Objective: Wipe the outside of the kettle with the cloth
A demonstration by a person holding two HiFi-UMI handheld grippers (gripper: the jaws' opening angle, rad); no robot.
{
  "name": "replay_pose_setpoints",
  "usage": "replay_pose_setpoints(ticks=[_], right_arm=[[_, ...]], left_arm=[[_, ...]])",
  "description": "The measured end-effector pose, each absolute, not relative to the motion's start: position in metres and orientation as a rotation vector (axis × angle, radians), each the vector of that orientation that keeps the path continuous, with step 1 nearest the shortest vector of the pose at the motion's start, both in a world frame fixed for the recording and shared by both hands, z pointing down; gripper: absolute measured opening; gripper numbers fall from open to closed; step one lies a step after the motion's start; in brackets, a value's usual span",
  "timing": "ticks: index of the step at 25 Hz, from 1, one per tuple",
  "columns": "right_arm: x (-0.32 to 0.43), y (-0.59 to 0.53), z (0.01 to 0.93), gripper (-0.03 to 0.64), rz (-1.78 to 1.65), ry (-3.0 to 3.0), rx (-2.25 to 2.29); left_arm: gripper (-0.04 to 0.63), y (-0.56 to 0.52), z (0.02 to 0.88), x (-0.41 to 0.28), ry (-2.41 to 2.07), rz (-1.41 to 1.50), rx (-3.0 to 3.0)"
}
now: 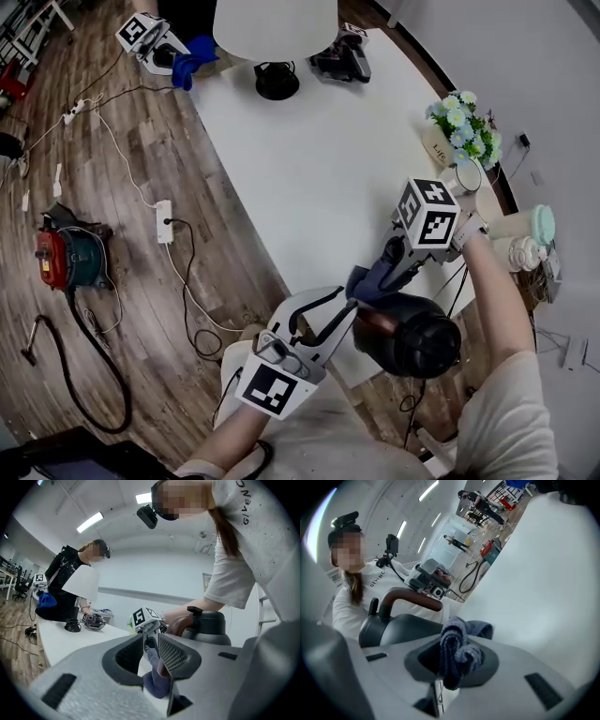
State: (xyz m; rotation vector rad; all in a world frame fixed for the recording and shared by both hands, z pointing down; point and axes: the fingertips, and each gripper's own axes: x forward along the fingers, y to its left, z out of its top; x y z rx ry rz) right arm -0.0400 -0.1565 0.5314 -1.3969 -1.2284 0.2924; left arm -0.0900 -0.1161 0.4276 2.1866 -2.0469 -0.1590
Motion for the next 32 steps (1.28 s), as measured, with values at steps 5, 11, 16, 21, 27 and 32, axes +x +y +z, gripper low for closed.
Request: replay_pose_setpoints(ticks=[5,11,16,21,27,32], right_arm=[[-0.073,-0.186,0.534,0.063,0.027,-1.517,-1.249],[-0.066,-0.177,0.404,0.062,-0.049,-1.556,-1.388],[-0.031,-0.161,0.379,0.062,-0.092,-1.288,-1.43],[-0.04,-0.15,0.437,0.061,-0.048,-1.129,-1.408],[-0.043,-0.13,0.504,0.061,0.055,-0.857,-1.424],[-0.043,-0.12,0.529,0.061,0.09,-0.87,-1.44]], left_arm=[[0.106,-0.117,0.431,-0.095,-2.038,-0.152,2.191],[0.106,-0.11,0.422,-0.104,-2.034,-0.222,2.167],[0.106,-0.108,0.413,-0.108,-2.044,-0.226,2.186],[0.106,-0.102,0.416,-0.105,-2.026,-0.204,2.198],[0.106,-0.088,0.432,-0.114,-2.062,-0.178,2.129],[0.106,-0.079,0.439,-0.12,-2.087,-0.187,2.093]])
